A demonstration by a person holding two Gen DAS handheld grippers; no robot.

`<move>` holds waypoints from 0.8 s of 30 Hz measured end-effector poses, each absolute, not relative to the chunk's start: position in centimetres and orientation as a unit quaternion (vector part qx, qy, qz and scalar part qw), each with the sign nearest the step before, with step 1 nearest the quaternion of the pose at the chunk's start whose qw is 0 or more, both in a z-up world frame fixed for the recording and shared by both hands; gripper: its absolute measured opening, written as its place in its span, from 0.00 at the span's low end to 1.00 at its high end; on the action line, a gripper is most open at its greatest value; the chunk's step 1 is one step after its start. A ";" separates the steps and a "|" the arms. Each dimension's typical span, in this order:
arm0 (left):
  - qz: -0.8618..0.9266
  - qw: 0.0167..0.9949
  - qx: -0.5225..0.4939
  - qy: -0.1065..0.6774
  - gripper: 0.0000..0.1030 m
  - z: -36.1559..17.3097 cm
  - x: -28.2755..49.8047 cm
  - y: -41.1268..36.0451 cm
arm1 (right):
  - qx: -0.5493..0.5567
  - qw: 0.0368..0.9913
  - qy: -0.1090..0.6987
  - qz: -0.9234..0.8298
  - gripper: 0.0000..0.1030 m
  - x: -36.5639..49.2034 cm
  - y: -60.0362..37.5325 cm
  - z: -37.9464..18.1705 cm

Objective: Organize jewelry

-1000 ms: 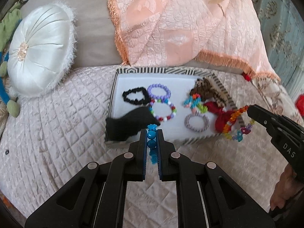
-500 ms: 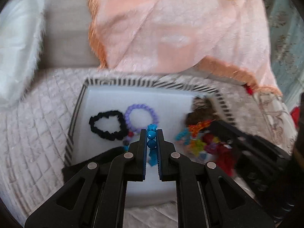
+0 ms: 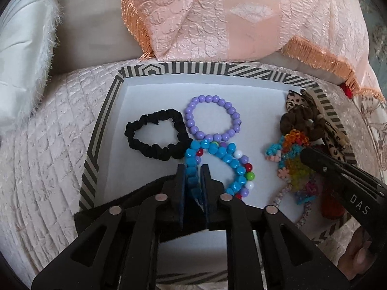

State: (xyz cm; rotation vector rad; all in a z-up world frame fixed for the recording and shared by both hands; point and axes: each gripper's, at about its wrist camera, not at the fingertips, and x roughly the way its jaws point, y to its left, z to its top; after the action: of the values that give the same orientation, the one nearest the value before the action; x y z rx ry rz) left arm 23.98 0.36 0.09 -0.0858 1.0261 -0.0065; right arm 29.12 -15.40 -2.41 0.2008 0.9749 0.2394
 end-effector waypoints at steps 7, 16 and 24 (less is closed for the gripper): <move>0.004 0.887 -0.049 0.460 0.59 2.4 22.9 0.9 | 0.087 0.887 0.440 0.107 0.35 27.6 -15.7 -0.3; 0.017 0.879 -0.048 0.475 0.82 3.7 19.8 2.1 | 0.011 0.899 0.430 0.076 0.36 22.1 -15.6 1.9; 0.031 0.921 0.008 0.387 0.82 8.1 11.7 1.6 | 0.017 0.897 0.432 0.092 0.39 16.1 -15.7 2.9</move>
State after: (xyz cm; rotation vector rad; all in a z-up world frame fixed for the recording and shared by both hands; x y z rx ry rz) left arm 11.74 1.65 8.11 0.0168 0.7957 0.0633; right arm 16.06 -15.66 2.91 0.0359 0.8939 0.1908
